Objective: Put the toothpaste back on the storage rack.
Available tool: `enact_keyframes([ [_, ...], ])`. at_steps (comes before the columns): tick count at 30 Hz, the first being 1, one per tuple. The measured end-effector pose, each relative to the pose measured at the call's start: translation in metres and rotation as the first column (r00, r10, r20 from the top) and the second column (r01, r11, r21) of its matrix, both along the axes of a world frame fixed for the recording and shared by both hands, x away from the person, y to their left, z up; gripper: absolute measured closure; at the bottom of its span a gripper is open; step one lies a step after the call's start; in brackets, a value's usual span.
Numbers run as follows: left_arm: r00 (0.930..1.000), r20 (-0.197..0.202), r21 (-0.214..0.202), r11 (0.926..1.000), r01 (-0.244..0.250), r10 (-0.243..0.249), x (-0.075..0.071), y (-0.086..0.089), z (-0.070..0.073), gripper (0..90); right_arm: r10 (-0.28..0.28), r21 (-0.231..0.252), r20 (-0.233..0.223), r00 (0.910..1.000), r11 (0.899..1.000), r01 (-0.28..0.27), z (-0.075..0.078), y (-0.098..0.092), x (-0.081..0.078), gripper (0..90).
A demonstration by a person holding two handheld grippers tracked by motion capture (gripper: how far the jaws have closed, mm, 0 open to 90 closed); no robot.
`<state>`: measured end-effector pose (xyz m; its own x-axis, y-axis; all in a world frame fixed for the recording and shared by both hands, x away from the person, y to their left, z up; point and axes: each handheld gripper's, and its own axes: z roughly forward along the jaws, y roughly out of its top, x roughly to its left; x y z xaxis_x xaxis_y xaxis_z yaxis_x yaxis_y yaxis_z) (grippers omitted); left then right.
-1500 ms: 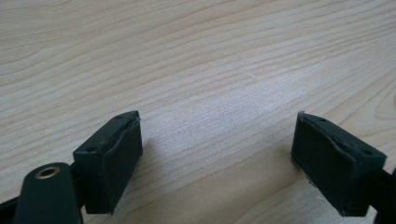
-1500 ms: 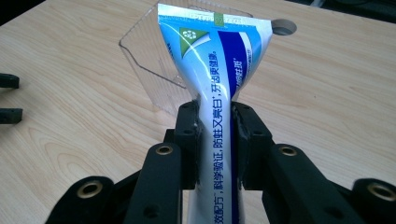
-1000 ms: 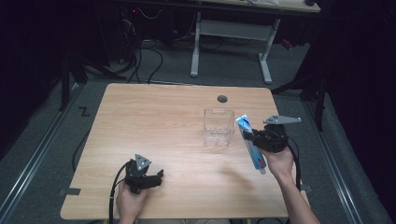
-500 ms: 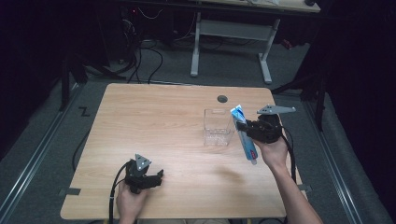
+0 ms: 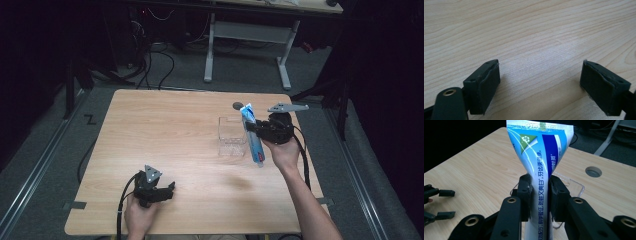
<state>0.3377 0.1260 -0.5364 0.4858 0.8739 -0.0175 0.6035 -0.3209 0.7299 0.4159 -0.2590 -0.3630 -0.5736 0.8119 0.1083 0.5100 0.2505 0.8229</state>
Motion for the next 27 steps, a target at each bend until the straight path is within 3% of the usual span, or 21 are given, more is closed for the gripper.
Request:
enact_keyframes([
  [12,1.0,-0.001,0.002,1.0,0.0,0.0,0.0,0.0,0.0,16.7,0.002,-0.005,0.032,0.9995,1.0,-0.002,0.015,0.017,0.017,73.7],
  [16,1.0,0.0,0.002,1.0,-0.001,0.001,0.0,0.0,0.0,16.7,-0.016,0.014,0.031,0.9994,1.0,0.016,0.016,0.018,0.025,73.7],
  [27,1.0,0.0,0.002,1.0,0.0,0.0,0.0,0.0,0.0,16.7,-0.025,0.01,0.046,0.9987,1.0,0.024,0.025,0.022,0.034,74.0],
])
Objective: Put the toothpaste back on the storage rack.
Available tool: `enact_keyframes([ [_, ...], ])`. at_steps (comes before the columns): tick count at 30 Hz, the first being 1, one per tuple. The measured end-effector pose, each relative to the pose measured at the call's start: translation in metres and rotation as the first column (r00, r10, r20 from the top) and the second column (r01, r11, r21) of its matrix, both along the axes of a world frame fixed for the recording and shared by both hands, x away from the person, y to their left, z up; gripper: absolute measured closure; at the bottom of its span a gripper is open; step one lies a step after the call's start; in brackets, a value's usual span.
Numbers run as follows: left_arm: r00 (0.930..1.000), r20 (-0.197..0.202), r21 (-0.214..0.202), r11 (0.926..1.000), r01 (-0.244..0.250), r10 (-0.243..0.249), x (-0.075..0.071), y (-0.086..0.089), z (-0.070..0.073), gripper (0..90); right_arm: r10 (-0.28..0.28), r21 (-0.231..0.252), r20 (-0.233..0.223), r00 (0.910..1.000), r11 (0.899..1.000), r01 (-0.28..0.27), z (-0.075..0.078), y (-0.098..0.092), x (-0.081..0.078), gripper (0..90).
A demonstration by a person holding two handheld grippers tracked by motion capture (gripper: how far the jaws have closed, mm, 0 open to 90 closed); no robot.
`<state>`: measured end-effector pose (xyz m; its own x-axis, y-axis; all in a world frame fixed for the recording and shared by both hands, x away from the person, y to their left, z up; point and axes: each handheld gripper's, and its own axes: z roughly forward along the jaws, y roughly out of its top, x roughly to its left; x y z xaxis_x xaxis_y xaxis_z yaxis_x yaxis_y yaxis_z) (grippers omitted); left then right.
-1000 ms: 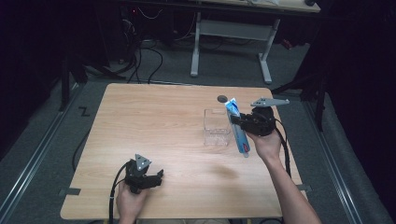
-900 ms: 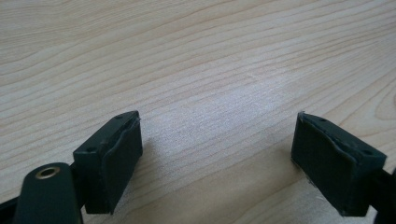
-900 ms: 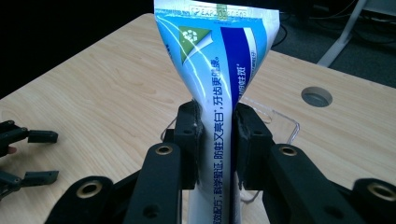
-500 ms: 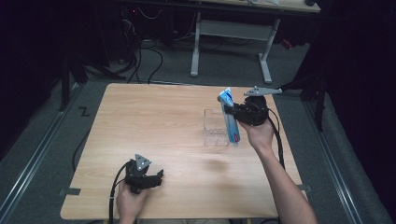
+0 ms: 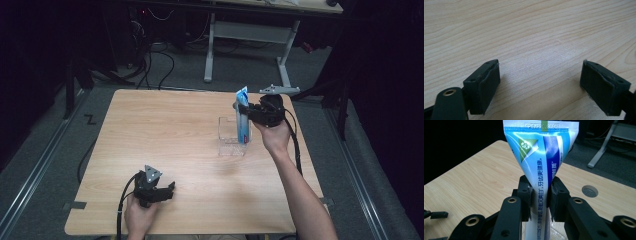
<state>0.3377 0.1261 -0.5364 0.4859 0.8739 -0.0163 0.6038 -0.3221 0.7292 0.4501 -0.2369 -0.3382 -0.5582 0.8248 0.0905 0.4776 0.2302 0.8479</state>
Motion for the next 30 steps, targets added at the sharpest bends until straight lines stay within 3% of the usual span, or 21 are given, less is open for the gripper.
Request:
enact_keyframes([
  [18,1.0,0.0,0.0,1.0,0.0,0.0,0.0,0.0,0.0,16.7,-0.053,-0.028,-0.001,0.9986,0.998,0.053,-0.005,0.001,0.015,74.3],
  [30,1.0,0.0,0.0,1.0,0.0,0.0,0.0,0.0,0.0,16.7,-0.076,-0.057,-0.035,0.9965,0.996,0.074,-0.025,0.001,0.02,74.1],
])
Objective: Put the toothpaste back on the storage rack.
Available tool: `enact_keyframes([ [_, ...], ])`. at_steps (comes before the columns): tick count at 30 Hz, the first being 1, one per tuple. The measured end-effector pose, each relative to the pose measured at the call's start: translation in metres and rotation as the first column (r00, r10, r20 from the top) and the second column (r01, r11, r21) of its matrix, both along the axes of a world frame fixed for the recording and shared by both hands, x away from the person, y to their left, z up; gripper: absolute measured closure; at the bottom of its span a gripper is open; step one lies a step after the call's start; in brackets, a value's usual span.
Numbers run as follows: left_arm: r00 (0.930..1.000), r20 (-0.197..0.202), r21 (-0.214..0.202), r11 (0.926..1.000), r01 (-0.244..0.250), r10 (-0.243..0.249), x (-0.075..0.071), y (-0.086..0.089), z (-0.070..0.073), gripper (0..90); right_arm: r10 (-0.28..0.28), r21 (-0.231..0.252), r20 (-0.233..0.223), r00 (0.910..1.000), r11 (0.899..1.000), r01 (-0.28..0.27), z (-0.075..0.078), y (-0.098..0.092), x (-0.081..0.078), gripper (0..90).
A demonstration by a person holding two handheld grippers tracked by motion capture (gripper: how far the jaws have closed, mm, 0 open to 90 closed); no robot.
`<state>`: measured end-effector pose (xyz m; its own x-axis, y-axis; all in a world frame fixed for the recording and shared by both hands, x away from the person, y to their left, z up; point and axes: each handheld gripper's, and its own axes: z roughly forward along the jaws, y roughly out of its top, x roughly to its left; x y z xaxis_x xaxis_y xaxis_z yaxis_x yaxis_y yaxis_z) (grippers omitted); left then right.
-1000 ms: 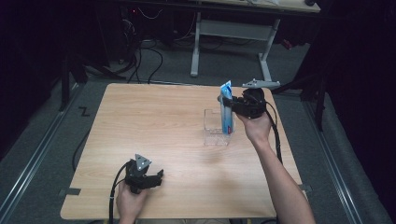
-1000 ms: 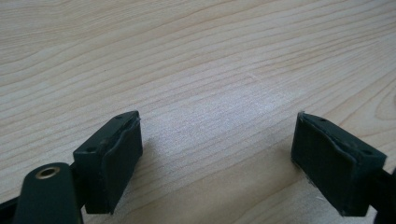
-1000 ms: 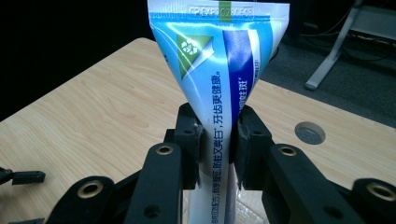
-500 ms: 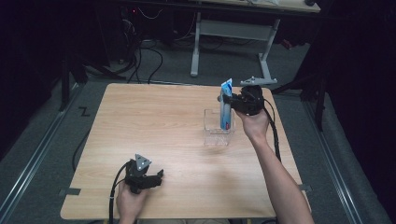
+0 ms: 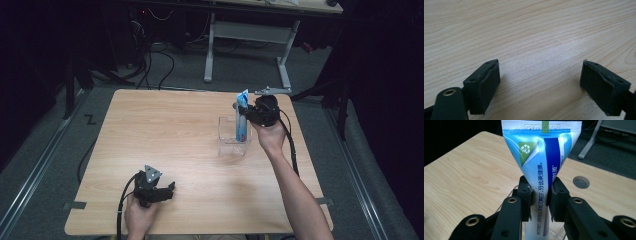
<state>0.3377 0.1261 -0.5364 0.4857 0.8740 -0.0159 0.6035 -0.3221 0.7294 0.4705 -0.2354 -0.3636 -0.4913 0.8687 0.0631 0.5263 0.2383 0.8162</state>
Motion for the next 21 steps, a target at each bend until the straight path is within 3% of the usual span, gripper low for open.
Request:
enact_keyframes([
  [3,1.0,0.0,0.0,1.0,0.0,0.0,0.0,0.0,0.0,16.7,0.002,-0.016,-0.008,1.0,1.0,-0.002,-0.004,0.003,0.0,74.1],
  [6,1.0,0.0,0.0,1.0,0.0,0.0,0.0,0.0,0.0,16.7,0.007,-0.072,-0.009,0.9999,0.997,-0.008,-0.009,0.009,0.001,74.1],
  [21,1.0,0.0,-0.001,1.0,0.0,0.0,0.0,0.0,0.0,16.7,0.025,-0.129,-0.046,0.9986,0.991,-0.031,-0.022,0.017,0.005,74.1],
])
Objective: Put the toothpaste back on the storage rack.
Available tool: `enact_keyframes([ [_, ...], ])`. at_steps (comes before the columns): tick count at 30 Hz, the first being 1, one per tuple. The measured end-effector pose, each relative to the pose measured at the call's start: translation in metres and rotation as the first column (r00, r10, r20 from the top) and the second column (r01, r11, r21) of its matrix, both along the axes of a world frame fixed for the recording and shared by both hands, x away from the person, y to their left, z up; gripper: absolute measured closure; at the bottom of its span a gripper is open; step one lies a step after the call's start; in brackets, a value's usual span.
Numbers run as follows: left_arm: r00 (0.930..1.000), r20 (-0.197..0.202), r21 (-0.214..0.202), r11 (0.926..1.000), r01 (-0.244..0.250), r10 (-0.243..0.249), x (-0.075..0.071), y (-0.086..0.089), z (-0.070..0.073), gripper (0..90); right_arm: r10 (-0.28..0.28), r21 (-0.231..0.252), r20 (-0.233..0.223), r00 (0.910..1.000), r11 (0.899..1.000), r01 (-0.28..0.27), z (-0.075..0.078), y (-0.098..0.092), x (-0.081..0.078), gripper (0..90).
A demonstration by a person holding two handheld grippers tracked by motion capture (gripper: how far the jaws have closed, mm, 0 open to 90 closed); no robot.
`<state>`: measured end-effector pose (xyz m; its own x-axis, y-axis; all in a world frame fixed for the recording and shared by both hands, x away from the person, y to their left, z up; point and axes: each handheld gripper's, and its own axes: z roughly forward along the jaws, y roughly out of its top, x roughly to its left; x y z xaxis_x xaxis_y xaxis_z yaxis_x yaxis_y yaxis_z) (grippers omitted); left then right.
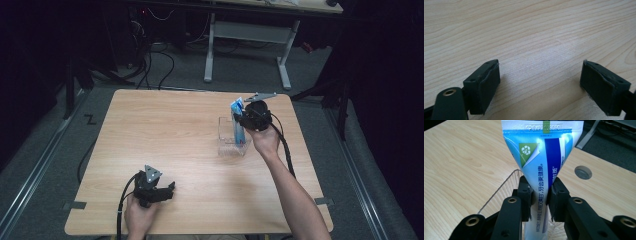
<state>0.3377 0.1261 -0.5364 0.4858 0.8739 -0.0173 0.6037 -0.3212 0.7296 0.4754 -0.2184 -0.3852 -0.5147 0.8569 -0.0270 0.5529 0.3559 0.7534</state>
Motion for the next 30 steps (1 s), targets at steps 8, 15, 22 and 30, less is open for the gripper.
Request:
enact_keyframes([
  [8,1.0,0.0,0.0,1.0,0.0,0.0,0.0,0.0,0.0,16.7,0.017,-0.013,-0.028,0.9995,1.0,-0.017,-0.009,0.005,0.001,74.0],
  [15,1.0,0.0,0.0,1.0,0.0,0.0,0.0,0.0,0.0,16.7,0.026,-0.01,-0.038,0.999,1.0,-0.026,-0.013,0.009,0.003,73.7],
  [22,1.0,0.0,0.0,1.0,0.0,0.0,0.0,0.0,0.0,16.7,0.039,-0.029,-0.04,0.9984,0.999,-0.04,-0.013,0.015,0.005,73.1],
  [30,1.0,0.0,-0.001,1.0,-0.001,0.001,0.0,0.0,0.0,16.7,0.035,-0.029,-0.052,0.998,0.999,-0.036,-0.014,0.022,0.009,72.9],
])
